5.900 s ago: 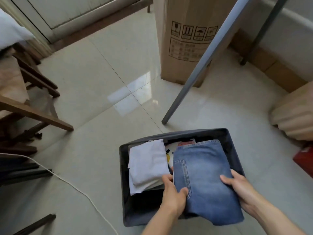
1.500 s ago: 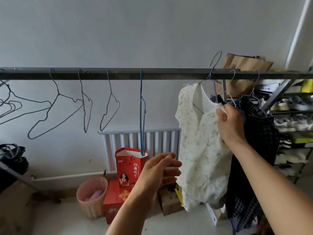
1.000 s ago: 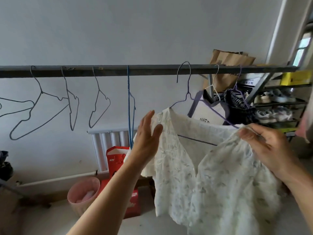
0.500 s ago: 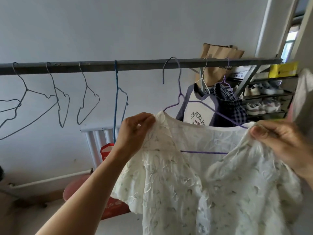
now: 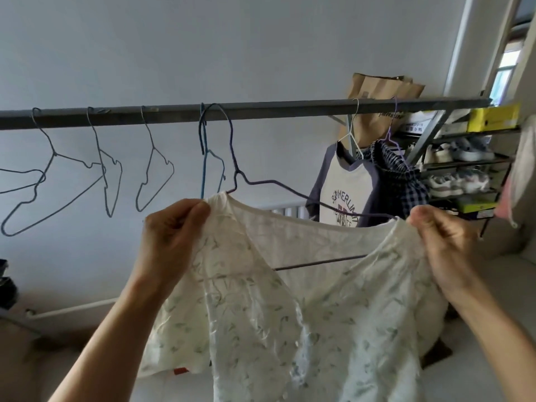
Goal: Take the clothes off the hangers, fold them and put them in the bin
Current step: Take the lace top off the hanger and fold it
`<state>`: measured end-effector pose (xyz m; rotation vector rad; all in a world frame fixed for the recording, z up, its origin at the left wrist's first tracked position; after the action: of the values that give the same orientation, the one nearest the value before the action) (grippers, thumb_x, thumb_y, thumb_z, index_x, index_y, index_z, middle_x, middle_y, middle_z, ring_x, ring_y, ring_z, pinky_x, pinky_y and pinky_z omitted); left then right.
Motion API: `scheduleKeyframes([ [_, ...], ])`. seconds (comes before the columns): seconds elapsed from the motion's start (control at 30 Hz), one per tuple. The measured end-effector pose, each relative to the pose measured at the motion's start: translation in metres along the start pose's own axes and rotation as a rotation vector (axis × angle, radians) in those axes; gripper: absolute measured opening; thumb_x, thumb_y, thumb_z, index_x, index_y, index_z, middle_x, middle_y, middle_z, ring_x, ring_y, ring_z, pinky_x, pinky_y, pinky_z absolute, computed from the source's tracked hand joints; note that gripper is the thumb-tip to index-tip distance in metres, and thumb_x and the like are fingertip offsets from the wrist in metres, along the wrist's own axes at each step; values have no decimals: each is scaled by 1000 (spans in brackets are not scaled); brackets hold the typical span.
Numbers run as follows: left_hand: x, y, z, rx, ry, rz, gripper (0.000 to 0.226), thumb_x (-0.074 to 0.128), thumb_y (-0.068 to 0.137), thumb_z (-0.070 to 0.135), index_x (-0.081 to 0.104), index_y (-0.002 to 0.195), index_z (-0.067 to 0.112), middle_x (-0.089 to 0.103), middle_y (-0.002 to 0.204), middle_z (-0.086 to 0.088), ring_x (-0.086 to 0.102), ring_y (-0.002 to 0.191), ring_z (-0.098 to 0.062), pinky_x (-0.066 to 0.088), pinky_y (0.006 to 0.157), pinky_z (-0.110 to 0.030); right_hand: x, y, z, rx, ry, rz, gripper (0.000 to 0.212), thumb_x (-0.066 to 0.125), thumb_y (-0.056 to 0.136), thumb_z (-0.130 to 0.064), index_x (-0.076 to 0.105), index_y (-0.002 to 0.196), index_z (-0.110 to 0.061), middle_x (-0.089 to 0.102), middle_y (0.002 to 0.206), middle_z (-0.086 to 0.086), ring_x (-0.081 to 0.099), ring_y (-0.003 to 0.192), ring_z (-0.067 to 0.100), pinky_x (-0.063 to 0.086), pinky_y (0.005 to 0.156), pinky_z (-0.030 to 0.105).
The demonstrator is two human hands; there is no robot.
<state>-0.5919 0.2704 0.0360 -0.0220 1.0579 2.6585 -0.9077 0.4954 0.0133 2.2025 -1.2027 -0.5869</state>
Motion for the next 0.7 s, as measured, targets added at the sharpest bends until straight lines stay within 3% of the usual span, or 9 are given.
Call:
scheduleKeyframes([
  [0.1, -6, -6, 5, 1, 76, 30, 20, 61, 96, 17, 72, 82, 27, 60, 68, -14, 49, 62, -20, 42, 60, -36, 21, -2, 3, 12, -82, -14, 53, 36, 97, -58, 54, 70, -17, 49, 64, -3, 40, 57, 4, 34, 55, 17],
  [0.17, -8, -10, 10, 0, 118, 40, 22, 61, 96, 20, 71, 83, 34, 63, 72, -11, 52, 62, -18, 44, 60, -35, 39, -5, 3, 37, -213, -75, 57, 25, 93, -65, 56, 85, -17, 56, 78, -3, 49, 66, 4, 35, 59, 14],
  [0.27, -10, -19, 20, -13, 164, 62, 24, 61, 95, 20, 72, 77, 32, 65, 64, 9, 53, 57, -2, 44, 56, -19, 57, -9, 7, 118, -441, -88, 46, 45, 87, -65, 54, 105, -23, 55, 99, -7, 53, 83, 5, 40, 67, 22],
  [0.33, -14, -27, 26, -20, 220, 94, 25, 61, 94, 19, 69, 75, 33, 63, 61, 21, 55, 56, 1, 38, 53, -7, 66, -11, 2, 90, -658, -74, 32, 54, 92, -41, 56, 113, -16, 54, 109, 2, 52, 92, 20, 39, 66, 31],
  [0.43, -25, -38, 30, -24, 326, 155, 17, 61, 94, 27, 69, 81, 34, 64, 68, 23, 57, 62, 0, 42, 57, -19, 78, -16, -5, 47, -939, -104, 24, 46, 95, -17, 61, 114, -11, 52, 110, 12, 49, 97, 30, 35, 65, 32],
  [0.5, -34, -49, 26, -60, 388, 190, 15, 60, 94, 32, 70, 82, 31, 65, 73, 17, 59, 66, -7, 43, 56, -28, 90, -21, -2, 60, -1006, -209, 16, 42, 99, -16, 57, 95, -15, 54, 98, 11, 54, 89, 34, 35, 62, 34],
  [0.57, -44, -59, 21, -95, 424, 228, 16, 60, 93, 35, 70, 83, 28, 65, 77, 12, 60, 74, -13, 47, 59, -36, 98, -25, 10, 139, -771, -325, 26, 46, 99, -18, 52, 75, -12, 59, 82, 13, 58, 80, 38, 39, 63, 42],
  [0.63, -58, -66, 16, -126, 444, 266, 16, 60, 93, 35, 71, 87, 26, 65, 81, 13, 60, 80, -14, 48, 60, -38, 103, -29, 22, 233, -340, -359, 23, 58, 95, -18, 67, 78, -5, 68, 81, 20, 63, 79, 38, 52, 73, 44],
  [0.7, -69, -69, 10, -156, 461, 281, 16, 59, 94, 34, 71, 90, 25, 65, 85, 17, 59, 82, -13, 47, 60, -35, 108, -37, 30, 388, 131, -380, 20, 77, 78, -26, 77, 83, -7, 73, 86, 20, 67, 74, 30, 57, 70, 36],
])
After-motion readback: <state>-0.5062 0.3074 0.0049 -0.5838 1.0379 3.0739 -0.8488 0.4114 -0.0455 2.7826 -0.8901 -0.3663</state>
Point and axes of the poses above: each hand's wrist, its own y-axis towards the middle knuckle, its own x-axis out of the palm, z = x × y, the point moved 9 cm from there along y, towards the middle knuckle
